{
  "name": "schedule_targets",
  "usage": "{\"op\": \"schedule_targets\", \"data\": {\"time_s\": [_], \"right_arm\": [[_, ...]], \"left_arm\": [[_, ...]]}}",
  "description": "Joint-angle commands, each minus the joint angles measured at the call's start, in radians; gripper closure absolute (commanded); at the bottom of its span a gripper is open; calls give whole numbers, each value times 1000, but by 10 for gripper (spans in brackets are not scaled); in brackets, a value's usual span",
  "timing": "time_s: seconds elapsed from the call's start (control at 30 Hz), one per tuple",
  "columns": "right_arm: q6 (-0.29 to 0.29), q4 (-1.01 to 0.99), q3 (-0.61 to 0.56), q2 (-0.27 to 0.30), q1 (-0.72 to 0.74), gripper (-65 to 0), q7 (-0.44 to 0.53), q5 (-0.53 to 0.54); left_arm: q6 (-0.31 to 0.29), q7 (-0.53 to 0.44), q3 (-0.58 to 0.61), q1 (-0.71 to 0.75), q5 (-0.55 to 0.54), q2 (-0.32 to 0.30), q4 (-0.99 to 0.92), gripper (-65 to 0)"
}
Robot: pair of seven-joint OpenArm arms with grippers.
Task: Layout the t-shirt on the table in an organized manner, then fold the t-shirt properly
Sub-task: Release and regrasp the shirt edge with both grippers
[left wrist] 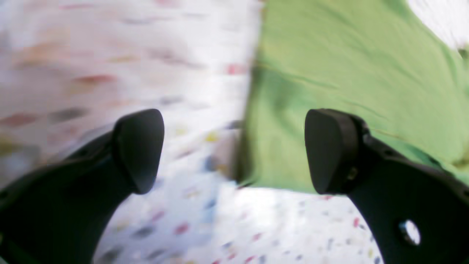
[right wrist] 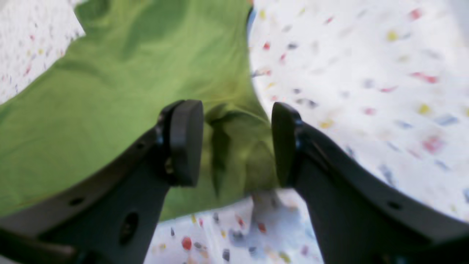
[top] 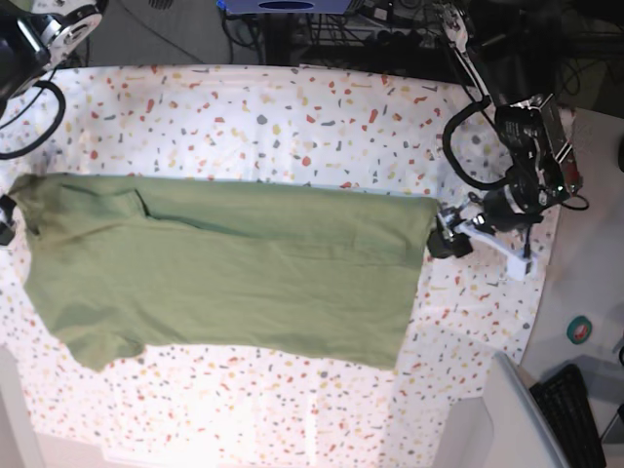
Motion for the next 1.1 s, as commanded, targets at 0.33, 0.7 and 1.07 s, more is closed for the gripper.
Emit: {"op": "schedule_targets", "data": {"time_s": [0.33, 0.7, 1.07], "right_arm": [[11, 135, 15, -170, -136, -300, 24, 24], [6, -54, 230, -164, -24, -300, 26, 19], [6, -85, 236, -127, -27, -360, 24, 21]], "left_arm": [[-207, -31, -53, 176, -18, 33, 113, -573], [-207, -123, -42, 181, -15, 61, 32, -573], [-207, -123, -42, 180, -13, 59, 33, -571]]}}
